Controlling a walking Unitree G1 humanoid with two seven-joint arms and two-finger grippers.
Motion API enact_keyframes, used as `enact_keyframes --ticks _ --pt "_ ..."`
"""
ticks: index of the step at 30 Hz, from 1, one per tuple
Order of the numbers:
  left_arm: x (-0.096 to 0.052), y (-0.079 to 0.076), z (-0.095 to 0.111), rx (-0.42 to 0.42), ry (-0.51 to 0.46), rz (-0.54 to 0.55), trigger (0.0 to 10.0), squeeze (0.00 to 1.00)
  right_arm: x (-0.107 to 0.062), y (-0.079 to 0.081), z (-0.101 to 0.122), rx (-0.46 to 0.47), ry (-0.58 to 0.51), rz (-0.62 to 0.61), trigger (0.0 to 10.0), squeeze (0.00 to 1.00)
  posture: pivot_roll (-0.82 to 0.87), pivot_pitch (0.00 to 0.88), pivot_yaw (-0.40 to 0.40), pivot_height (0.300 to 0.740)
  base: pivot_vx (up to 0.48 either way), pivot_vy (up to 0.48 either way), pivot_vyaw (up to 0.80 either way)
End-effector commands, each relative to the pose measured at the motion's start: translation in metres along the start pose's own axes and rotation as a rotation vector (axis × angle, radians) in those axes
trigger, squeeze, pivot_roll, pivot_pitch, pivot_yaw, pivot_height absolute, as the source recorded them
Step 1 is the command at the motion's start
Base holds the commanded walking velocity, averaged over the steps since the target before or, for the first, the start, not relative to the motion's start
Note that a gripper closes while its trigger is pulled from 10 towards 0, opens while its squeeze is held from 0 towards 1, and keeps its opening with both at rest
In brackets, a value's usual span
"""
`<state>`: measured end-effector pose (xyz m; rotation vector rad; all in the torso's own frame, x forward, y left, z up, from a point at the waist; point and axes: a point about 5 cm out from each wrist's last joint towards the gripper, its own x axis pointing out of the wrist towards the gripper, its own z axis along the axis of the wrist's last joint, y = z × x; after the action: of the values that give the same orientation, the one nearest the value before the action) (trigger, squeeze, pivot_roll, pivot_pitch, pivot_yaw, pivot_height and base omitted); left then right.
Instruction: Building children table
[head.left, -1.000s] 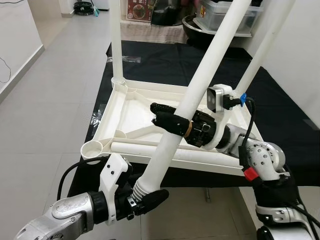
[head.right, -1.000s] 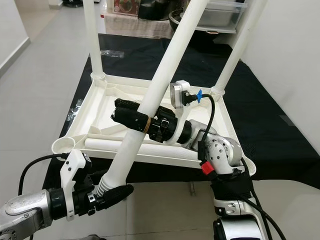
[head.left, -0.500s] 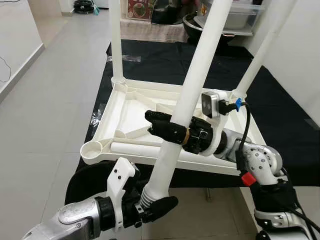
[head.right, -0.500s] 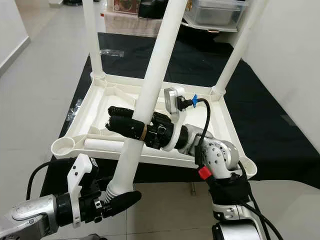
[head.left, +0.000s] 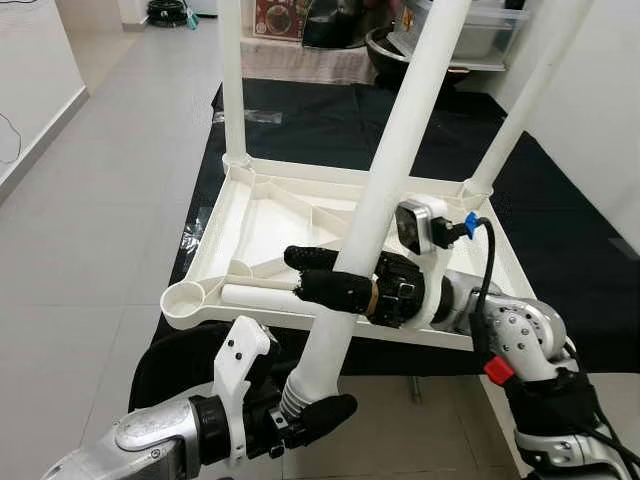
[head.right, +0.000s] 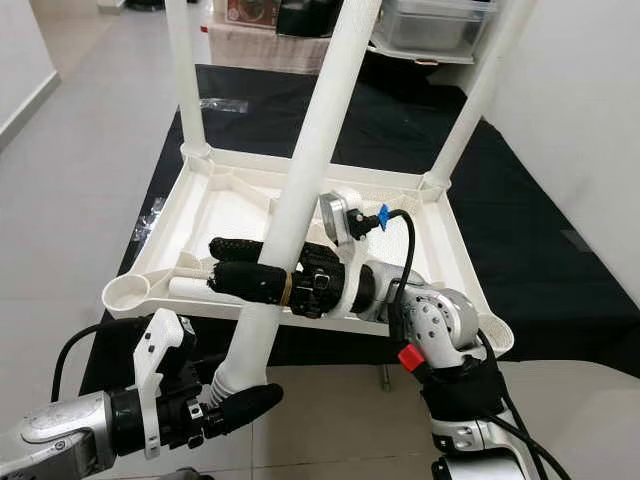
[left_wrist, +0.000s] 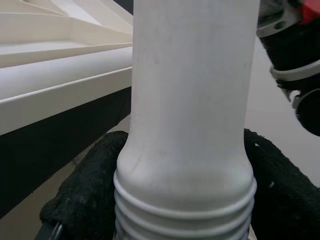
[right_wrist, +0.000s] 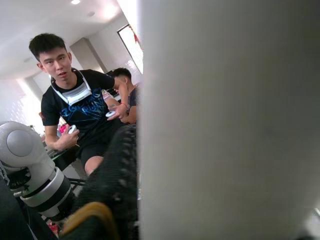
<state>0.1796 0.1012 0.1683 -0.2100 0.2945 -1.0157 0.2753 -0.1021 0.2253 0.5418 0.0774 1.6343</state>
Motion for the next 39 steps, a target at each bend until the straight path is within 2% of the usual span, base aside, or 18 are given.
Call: enact_keyframes --ticks 1,12,19,20,27,28,31,32,33,34,35,36,38,39 --pt "0.0 -0.002 -0.002 -0.002 0.014 0.001 10.0 0.0 0.0 0.003 -0.002 0.009 0.013 0.02 0.0 0.0 0.14 0.103 -0.095 0.74 0.0 0.0 0.0" --pt "-0.002 -0.002 -0.003 -0.01 0.021 0.005 10.0 0.0 0.0 0.004 -0.002 0.008 0.016 0.028 0.0 0.0 0.14 0.101 -0.092 0.74 0.0 0.0 0.0" --pt "-0.002 0.001 -0.01 -0.031 0.088 0.014 10.0 0.0 0.0 0.004 -0.002 0.016 0.011 0.026 0.0 0.0 0.14 0.101 -0.093 0.74 0.0 0.0 0.0" --pt "-0.002 0.0 -0.01 -0.034 0.089 0.005 10.0 1.0 -0.001 0.004 -0.002 0.015 0.01 0.025 0.0 0.0 0.14 0.1 -0.094 0.74 0.0 0.0 0.0" --pt "-0.004 0.006 -0.015 -0.026 0.088 0.058 10.0 1.0 -0.006 -0.002 0.007 -0.012 -0.013 -0.017 0.0 0.0 0.14 0.093 -0.097 0.74 0.0 0.0 0.0" --pt "-0.005 0.009 -0.017 -0.028 0.091 0.086 10.0 0.71 -0.009 -0.005 0.011 -0.034 -0.02 -0.05 0.0 0.0 0.14 0.089 -0.098 0.74 0.0 0.0 0.0" --pt "-0.006 0.013 -0.019 -0.032 0.094 0.117 10.0 0.71 -0.013 -0.009 0.015 -0.059 -0.027 -0.087 0.0 0.0 0.14 0.089 -0.098 0.74 0.0 0.0 0.0" --pt "-0.009 0.016 -0.022 -0.039 0.101 0.138 10.0 0.0 -0.019 -0.017 0.022 -0.098 -0.045 -0.167 0.0 0.0 0.14 0.086 -0.102 0.74 0.0 0.0 0.0" --pt "-0.01 0.017 -0.024 -0.044 0.107 0.15 10.0 0.0 -0.024 -0.023 0.027 -0.122 -0.058 -0.221 0.0 0.0 0.14 0.086 -0.102 0.74 0.0 0.0 0.0" --pt "-0.01 0.017 -0.024 -0.044 0.107 0.15 10.0 0.0 -0.024 -0.023 0.027 -0.122 -0.058 -0.221 0.0 0.0 0.14 0.086 -0.102 0.74 0.0 0.0 0.0" --pt "-0.012 0.018 -0.028 -0.063 0.111 0.163 10.0 0.0 -0.031 -0.033 0.035 -0.168 -0.072 -0.328 3.3 0.0 0.14 0.083 -0.102 0.74 0.0 0.0 0.0" --pt "-0.014 0.018 -0.031 -0.077 0.113 0.171 10.0 0.0 -0.035 -0.039 0.041 -0.198 -0.081 -0.399 3.3 0.0 0.14 0.083 -0.102 0.74 0.0 0.0 0.0" --pt "-0.014 0.018 -0.033 -0.085 0.112 0.174 10.0 0.0 -0.037 -0.042 0.044 -0.213 -0.084 -0.434 3.3 0.0 0.14 0.083 -0.102 0.74 0.0 0.0 0.0" --pt "-0.015 0.015 -0.038 -0.083 0.124 0.174 10.0 0.0 -0.044 -0.05 0.056 -0.255 -0.142 -0.54 10.0 0.0 0.13 0.082 -0.102 0.74 0.0 0.0 0.0"
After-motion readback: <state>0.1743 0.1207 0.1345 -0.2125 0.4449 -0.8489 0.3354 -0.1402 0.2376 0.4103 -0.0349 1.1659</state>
